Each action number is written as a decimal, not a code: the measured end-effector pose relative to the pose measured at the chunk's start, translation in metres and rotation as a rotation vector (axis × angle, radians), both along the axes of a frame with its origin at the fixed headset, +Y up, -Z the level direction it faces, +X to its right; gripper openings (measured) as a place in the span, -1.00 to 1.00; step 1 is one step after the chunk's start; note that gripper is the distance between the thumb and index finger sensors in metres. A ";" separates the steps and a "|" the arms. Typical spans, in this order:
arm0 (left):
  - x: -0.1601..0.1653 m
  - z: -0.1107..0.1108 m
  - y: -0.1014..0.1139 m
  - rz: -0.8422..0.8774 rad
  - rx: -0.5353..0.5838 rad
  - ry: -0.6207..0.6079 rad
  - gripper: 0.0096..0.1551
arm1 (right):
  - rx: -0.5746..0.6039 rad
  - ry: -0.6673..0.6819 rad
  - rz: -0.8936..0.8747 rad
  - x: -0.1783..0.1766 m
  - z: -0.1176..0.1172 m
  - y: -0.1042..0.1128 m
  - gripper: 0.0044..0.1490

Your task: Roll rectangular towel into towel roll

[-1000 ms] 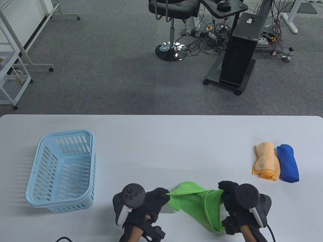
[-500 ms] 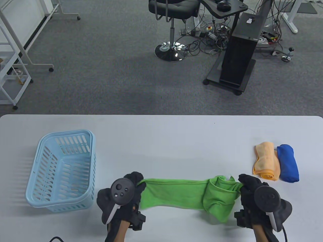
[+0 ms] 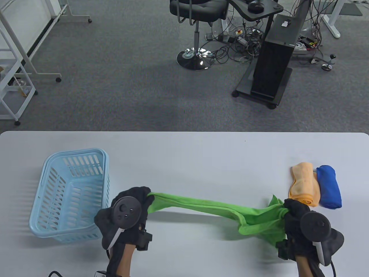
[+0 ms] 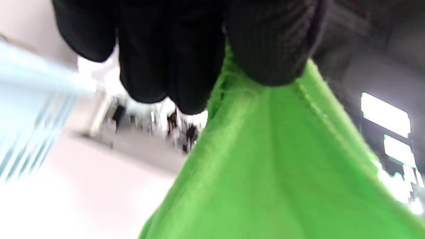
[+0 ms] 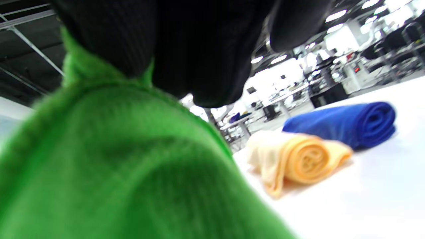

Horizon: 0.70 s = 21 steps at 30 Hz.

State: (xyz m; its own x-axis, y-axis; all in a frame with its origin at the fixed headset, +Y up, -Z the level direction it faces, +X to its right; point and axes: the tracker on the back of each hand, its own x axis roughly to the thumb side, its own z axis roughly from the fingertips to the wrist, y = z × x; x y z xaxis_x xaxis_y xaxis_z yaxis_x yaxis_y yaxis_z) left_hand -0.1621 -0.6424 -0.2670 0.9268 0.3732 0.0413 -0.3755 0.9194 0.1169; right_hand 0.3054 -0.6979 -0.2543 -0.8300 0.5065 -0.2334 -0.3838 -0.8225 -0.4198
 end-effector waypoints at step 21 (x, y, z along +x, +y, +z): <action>0.002 0.012 -0.066 -0.006 -0.235 -0.122 -0.55 | -0.142 0.138 0.099 -0.023 -0.012 -0.016 -0.42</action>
